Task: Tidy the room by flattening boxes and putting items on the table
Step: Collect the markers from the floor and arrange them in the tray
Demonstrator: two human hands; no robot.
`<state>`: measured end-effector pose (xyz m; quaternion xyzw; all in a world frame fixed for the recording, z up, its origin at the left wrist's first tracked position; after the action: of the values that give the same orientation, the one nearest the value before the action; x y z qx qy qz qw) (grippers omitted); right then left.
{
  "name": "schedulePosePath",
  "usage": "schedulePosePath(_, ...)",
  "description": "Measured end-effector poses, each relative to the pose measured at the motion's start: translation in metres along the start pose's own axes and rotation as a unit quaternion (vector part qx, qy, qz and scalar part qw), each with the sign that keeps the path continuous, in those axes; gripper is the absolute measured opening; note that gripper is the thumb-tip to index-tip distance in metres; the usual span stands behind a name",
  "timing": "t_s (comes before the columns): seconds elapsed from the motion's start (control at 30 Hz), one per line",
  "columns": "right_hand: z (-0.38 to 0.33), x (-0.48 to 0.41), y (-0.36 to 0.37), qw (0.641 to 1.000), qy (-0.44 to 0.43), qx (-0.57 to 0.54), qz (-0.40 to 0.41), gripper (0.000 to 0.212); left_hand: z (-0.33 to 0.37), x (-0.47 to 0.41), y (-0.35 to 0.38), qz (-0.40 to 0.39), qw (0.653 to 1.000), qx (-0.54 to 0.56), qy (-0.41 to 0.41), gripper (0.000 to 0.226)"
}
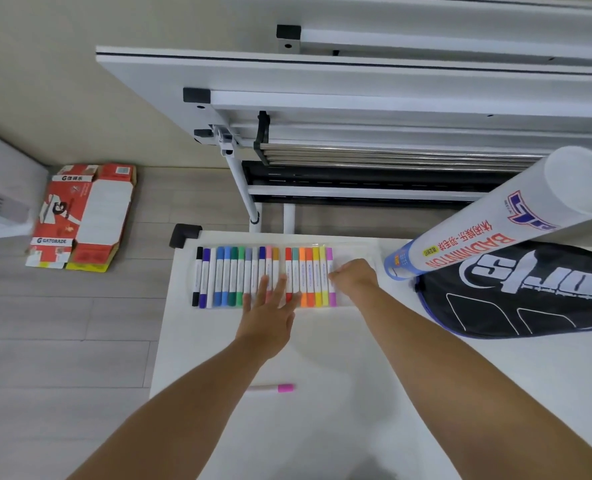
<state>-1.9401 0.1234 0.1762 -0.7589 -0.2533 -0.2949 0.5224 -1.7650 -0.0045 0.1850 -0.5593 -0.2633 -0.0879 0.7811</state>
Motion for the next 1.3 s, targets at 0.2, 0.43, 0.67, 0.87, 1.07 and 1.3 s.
schedulePosePath(0.2,0.000,-0.002,0.000,1.000,0.000,0.021,0.002,0.030,0.001,0.000,0.000,-0.001,1.000,-0.001,-0.002,0.051)
schedulePosePath(0.43,0.000,0.003,0.002,0.999,-0.014,0.017,0.024,0.028,0.001,0.001,0.000,0.007,1.000,-0.010,0.000,0.052)
schedulePosePath(0.67,0.002,0.046,0.008,0.991,-0.095,0.036,0.090,0.020,-0.007,0.011,-0.017,-0.018,0.999,-0.010,0.045,0.049)
schedulePosePath(0.87,0.008,0.131,0.081,0.932,-0.301,0.202,0.003,0.027,-0.053,0.067,-0.007,0.033,0.999,0.023,0.026,0.046)
schedulePosePath(1.07,0.023,0.173,0.145,0.870,-0.355,0.331,-0.084,0.031,-0.092,0.117,0.023,0.027,0.998,0.056,0.001,0.047)
schedulePosePath(1.3,0.025,0.187,0.169,0.865,-0.350,0.358,-0.025,0.034,-0.109,0.148,0.042,0.043,0.994,0.100,-0.017,0.047)
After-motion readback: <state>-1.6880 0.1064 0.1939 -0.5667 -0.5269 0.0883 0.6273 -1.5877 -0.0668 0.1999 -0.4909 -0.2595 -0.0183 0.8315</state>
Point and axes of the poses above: each hand's wrist, its own x-axis away from the middle knuckle, its own y-axis out of the palm, z = x × y, the point moved 5 cm from there along -x, towards the middle knuckle, and after that the axes turned 3 degrees about x, right-handed, at the moved point
